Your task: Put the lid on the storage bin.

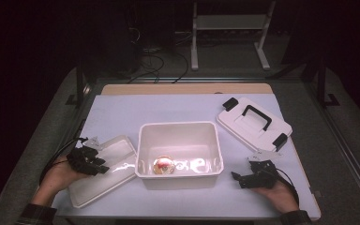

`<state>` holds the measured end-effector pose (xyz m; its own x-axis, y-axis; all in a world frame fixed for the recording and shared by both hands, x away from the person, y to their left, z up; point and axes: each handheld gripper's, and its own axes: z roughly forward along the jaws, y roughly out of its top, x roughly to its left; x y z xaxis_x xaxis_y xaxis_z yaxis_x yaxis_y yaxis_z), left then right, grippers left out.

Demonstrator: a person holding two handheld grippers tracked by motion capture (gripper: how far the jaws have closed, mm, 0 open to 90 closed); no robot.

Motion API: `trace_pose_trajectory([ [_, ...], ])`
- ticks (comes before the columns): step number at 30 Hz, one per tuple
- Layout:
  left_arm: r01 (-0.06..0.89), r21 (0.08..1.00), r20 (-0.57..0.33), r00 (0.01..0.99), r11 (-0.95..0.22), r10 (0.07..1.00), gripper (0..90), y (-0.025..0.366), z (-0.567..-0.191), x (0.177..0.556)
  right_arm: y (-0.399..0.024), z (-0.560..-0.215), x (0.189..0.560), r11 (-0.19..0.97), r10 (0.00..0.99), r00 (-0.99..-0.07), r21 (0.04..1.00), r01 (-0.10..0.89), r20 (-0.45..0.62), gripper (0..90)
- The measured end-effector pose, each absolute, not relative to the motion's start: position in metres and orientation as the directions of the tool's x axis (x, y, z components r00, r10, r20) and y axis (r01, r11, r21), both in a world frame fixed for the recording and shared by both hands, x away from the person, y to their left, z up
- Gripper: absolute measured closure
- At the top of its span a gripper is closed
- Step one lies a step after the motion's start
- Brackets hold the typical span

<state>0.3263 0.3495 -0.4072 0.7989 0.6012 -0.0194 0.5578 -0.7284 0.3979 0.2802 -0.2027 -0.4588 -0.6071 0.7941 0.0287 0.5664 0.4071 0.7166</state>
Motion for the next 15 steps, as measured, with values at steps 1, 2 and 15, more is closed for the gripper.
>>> trace_pose_trajectory([
  [1,0.56,0.395,-0.021,0.798,-0.728,0.602,66.2,0.349,-0.4079,0.327,-0.2027,-0.4588,0.2802,0.407,0.794,-0.607,0.717,0.567,0.029,12.2],
  [2,0.56,0.391,-0.021,0.799,-0.73,0.601,66.2,0.3486,-0.4085,0.3276,-0.2027,-0.4588,0.2802,0.407,0.794,-0.607,0.717,0.567,0.029,12.2],
  [15,0.571,0.373,-0.053,0.8,-0.732,0.597,87.9,0.3481,-0.41,0.3294,-0.2027,-0.4588,0.2802,0.407,0.794,-0.607,0.717,0.566,0.029,12.2],
])
